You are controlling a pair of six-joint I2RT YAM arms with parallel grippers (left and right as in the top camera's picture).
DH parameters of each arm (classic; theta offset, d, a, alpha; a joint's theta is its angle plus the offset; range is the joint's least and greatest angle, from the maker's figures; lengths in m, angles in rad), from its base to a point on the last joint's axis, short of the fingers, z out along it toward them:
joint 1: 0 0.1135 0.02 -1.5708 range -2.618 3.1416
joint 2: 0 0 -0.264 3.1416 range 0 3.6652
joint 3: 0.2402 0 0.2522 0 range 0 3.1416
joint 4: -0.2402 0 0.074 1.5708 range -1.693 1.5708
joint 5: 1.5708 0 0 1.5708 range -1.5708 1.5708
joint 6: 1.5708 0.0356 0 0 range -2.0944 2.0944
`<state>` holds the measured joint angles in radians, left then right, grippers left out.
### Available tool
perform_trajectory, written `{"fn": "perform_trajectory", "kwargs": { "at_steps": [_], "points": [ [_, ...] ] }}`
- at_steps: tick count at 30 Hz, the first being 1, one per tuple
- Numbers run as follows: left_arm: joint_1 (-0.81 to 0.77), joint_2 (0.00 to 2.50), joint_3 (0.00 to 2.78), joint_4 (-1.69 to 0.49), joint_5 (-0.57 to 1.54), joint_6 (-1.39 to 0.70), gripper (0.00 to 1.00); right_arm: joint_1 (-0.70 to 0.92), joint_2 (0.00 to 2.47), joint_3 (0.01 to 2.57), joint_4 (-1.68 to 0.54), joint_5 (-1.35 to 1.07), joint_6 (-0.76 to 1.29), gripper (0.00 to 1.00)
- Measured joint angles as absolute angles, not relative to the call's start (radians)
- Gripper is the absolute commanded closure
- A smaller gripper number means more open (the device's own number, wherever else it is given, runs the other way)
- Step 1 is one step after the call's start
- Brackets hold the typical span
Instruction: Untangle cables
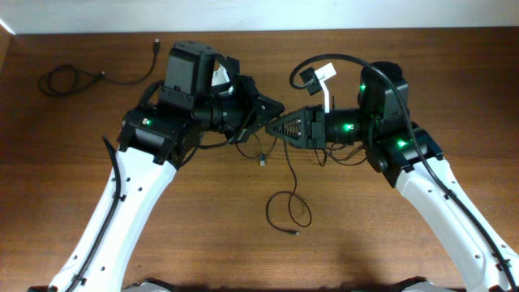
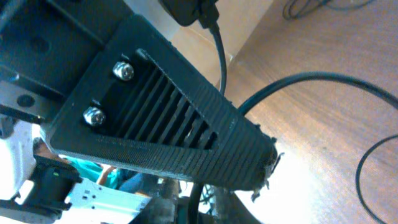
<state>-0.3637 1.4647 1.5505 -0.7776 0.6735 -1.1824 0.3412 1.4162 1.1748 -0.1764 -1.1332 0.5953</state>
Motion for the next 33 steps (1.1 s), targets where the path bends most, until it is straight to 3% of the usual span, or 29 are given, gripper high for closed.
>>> {"fn": "perform_trajectory", "kwargs": {
  "at_steps": [3,12,20,25,29,31,33],
  "points": [
    [-0.363,1.465,1.551,-0.776,0.673,-1.183,1.00,0.341,1.416,1.175,-0.203,-1.134,0.591,0.51],
    [-0.317,1.465,1.551,-0.774,0.682,-1.194,1.00,0.341,1.416,1.175,-0.319,-1.126,0.513,0.53],
    [-0.273,1.465,1.551,-0.774,0.717,-1.194,1.00,0.341,1.416,1.175,-0.346,-1.097,0.469,0.92],
    [-0.273,1.465,1.551,-0.774,0.722,-1.194,0.99,0.341,1.416,1.175,-0.345,-1.096,0.464,0.96],
    [-0.273,1.465,1.551,-0.774,0.724,-1.192,0.45,0.341,1.416,1.175,-0.345,-1.096,0.463,0.96],
    [-0.273,1.465,1.551,-0.774,0.728,-1.200,0.33,0.341,1.416,1.175,-0.332,-1.095,0.464,0.96],
    [-0.273,1.465,1.551,-0.775,0.729,-1.198,0.31,0.341,1.416,1.175,-0.306,-1.094,0.475,0.96]
  ]
}}
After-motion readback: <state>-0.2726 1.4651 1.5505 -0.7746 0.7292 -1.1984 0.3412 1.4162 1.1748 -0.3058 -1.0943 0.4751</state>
